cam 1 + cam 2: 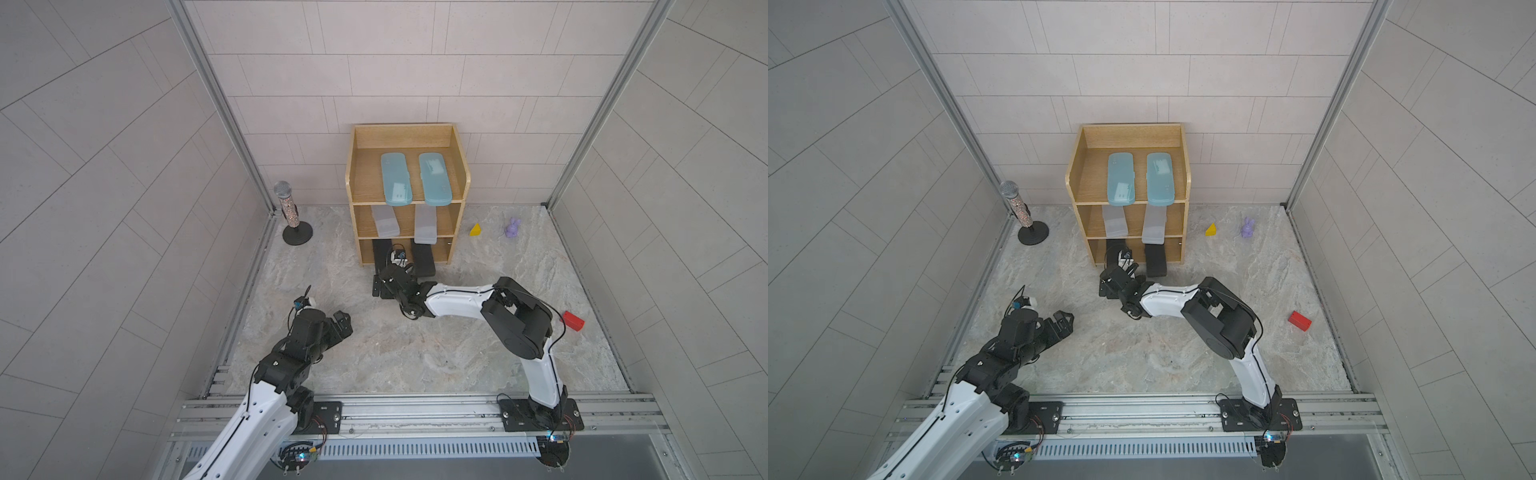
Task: Place the pencil cases on the shelf according to color
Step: Place the pencil case on the shelf.
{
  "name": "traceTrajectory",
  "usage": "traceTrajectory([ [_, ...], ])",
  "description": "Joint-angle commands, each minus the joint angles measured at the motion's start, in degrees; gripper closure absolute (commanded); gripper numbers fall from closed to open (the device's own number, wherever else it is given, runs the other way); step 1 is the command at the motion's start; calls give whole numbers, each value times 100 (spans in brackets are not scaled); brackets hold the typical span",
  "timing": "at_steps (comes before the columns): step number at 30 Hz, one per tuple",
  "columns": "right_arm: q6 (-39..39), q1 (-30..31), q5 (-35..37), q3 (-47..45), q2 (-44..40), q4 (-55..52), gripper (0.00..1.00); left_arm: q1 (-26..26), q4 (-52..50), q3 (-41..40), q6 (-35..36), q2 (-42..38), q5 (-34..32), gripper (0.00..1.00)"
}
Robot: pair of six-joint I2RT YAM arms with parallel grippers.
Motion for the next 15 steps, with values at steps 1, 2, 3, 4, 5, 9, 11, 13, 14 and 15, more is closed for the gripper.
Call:
traceTrajectory([
  [1,-69,137,189,-465,-396,432,5,29,-167,8,86,-121,-5,0],
  [2,-56,148,150,-560,-430,510,8,28,-171,-2,78,-145,-14,0],
  [3,-29,149,100,-641,-455,561,12,25,-171,-15,69,-165,-20,0],
  [4,-18,151,64,-675,-451,576,17,17,-171,-26,66,-175,-20,0],
  [5,-8,144,25,-681,-432,570,23,21,-155,-35,69,-177,-14,0],
  [9,-7,114,-203,-479,-226,540,45,21,-67,-31,85,-66,-3,0],
  [11,18,83,-297,-340,-74,539,50,21,-31,-34,95,3,9,0],
  [13,53,20,-375,-198,94,569,51,21,-4,-31,112,48,13,0],
  [14,86,-27,-415,-130,165,589,51,21,6,-38,113,53,15,0],
  [15,107,-102,-501,-66,262,628,52,21,9,-41,115,60,10,0],
])
